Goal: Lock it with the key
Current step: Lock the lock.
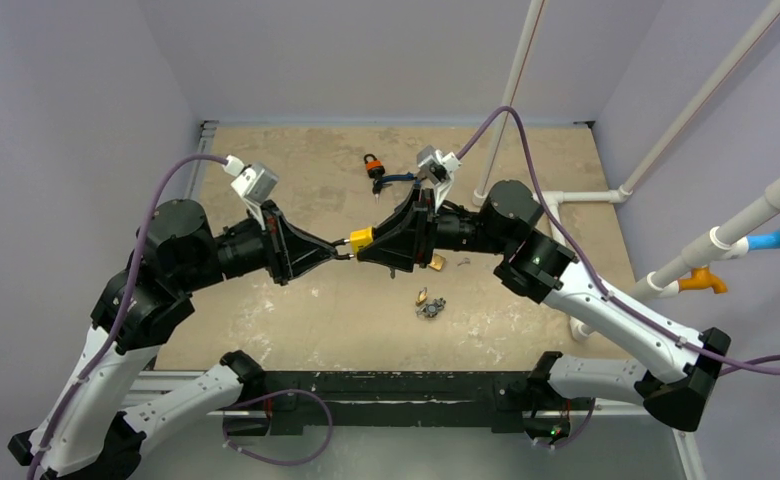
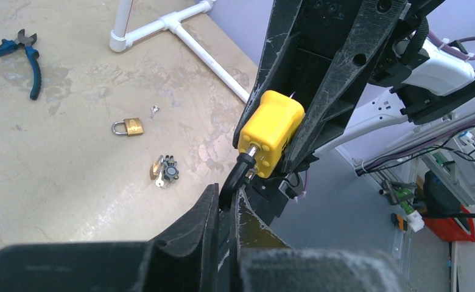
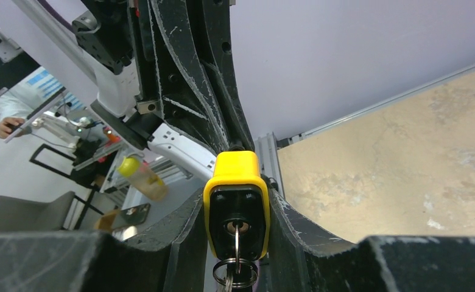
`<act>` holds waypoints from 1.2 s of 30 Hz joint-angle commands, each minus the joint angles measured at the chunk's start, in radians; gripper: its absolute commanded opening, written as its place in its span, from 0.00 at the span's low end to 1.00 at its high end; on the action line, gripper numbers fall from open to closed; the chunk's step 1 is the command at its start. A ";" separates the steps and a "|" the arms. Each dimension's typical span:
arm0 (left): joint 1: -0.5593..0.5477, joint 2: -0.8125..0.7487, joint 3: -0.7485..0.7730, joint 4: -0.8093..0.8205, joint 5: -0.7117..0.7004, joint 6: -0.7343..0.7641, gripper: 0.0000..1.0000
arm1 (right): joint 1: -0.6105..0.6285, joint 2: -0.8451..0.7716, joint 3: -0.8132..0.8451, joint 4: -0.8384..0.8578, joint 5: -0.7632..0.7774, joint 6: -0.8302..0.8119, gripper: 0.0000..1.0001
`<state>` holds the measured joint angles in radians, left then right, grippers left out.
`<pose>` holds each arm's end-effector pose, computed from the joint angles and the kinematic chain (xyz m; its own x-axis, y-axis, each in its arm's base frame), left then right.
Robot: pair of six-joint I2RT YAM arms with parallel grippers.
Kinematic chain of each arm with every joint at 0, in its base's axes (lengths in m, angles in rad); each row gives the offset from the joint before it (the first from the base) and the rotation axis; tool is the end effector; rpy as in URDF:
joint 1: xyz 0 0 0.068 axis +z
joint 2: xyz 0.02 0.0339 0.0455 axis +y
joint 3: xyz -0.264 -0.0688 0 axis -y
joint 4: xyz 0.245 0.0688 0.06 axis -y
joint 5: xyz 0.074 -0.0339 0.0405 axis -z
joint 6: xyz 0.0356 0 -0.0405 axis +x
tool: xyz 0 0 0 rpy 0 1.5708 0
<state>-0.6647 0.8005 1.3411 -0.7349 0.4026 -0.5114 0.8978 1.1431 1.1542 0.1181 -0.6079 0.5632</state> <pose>0.0859 -0.0851 0.4599 -0.5584 -0.1345 -0.8186 0.6844 0.4830 -0.5462 0.1444 0.2138 0.4297 -0.4633 0.1219 -0.8778 -0.8841 0.0044 0.4672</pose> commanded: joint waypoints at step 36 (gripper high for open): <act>0.008 0.056 0.146 -0.047 -0.003 -0.041 0.00 | 0.051 -0.039 -0.046 0.028 -0.005 -0.084 0.00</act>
<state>-0.6636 0.8513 1.4479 -0.8860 0.3805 -0.5392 0.9298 1.1118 1.1038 0.1123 -0.5701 0.4858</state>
